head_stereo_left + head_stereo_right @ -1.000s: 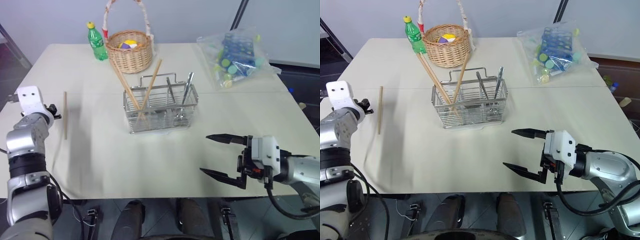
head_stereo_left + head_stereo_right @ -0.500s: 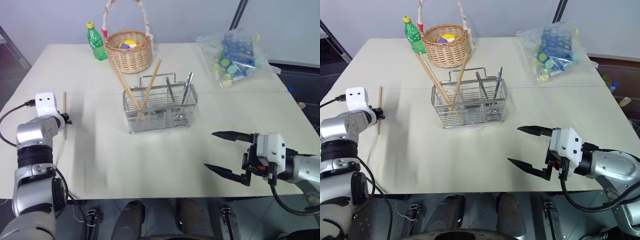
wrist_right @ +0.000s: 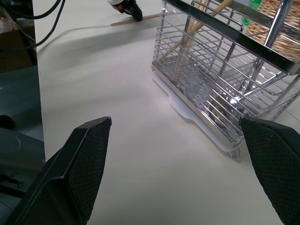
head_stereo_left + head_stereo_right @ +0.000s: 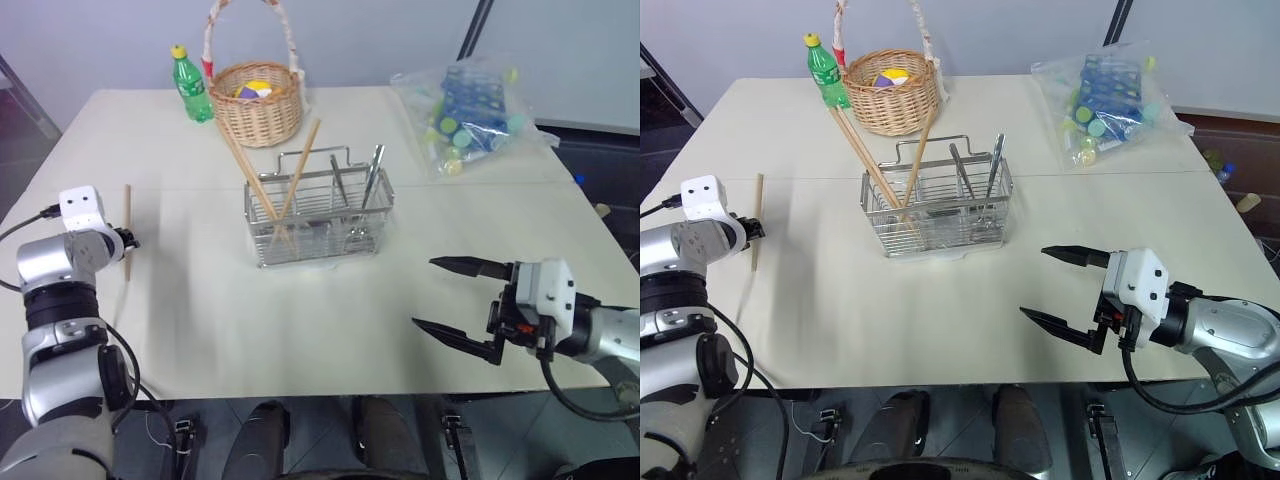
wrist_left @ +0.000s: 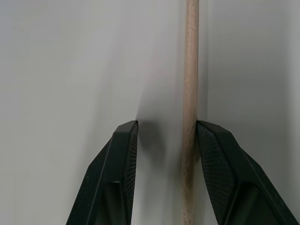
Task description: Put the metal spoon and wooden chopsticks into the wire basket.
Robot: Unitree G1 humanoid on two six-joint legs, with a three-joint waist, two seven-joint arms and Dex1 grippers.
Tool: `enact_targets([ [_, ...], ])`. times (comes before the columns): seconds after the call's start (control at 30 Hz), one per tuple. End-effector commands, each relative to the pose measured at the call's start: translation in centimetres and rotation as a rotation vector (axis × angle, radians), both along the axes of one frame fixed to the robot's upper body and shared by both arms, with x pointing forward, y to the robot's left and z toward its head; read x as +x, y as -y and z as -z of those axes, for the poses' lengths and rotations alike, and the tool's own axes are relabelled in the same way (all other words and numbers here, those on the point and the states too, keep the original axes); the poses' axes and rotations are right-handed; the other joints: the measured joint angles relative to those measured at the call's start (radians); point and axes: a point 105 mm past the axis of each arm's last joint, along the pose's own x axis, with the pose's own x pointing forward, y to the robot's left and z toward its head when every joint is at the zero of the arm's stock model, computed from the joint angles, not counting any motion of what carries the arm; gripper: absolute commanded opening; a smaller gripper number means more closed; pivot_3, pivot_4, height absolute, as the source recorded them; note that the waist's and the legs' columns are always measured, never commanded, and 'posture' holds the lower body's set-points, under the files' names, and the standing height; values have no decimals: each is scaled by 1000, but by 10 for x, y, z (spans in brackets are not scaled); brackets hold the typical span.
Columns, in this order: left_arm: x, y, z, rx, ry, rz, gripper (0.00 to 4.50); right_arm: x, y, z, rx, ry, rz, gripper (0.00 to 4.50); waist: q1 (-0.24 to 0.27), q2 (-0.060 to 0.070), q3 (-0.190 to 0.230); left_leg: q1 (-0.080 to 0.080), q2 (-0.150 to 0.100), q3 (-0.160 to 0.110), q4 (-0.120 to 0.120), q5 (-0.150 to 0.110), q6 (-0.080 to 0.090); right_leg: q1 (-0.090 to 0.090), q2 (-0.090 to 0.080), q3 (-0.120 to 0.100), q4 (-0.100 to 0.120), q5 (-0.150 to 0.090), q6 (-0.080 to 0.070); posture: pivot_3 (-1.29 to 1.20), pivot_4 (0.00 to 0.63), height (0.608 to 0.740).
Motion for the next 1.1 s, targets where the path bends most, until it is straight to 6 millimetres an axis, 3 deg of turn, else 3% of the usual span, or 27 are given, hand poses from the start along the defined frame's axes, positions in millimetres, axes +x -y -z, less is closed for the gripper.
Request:
enact_targets([
  [0.03,-3,-7,2,-10,-17,-32,2007,0,3,-8,-5,39,1,4500,1,0,0,0,0,0,0,0,0,0,0,0,0,0,0,0,150,740],
  [0.13,-4,-6,2,-16,-18,-33,2007,0,3,-9,-5,42,5,4500,1,0,0,0,0,0,0,0,0,0,0,0,0,0,0,0,150,740],
  [0.17,-4,-7,3,-19,-21,-36,1618,0,3,-9,-4,42,6,4500,1,0,0,0,0,0,0,0,0,0,0,0,0,0,0,0,150,740],
  [0.23,-5,-7,4,-24,-25,-39,1331,0,3,-9,-3,43,9,4500,-1,0,0,0,0,0,0,0,0,0,0,0,0,0,0,0,150,740],
  [0.6,-5,-2,7,-55,-22,-22,1331,0,3,-9,-2,44,24,4500,0,0,0,0,0,0,0,0,0,0,0,0,0,0,0,0,150,740],
  [0.73,-9,-9,7,-60,-12,-56,39,0,4,-9,-3,43,30,4500,-1,0,0,0,0,0,0,0,0,0,0,0,0,0,0,0,150,740],
  [1.03,-11,-13,10,-50,-17,-60,39,0,3,-8,-2,39,32,4500,-2,0,0,1,0,0,0,0,0,0,0,0,1,0,0,0,150,740],
  [1.1,-6,-16,2,-33,40,-65,39,1,4,-8,0,38,36,4500,-2,0,0,1,0,0,0,0,0,0,0,0,1,0,0,0,150,740],
])
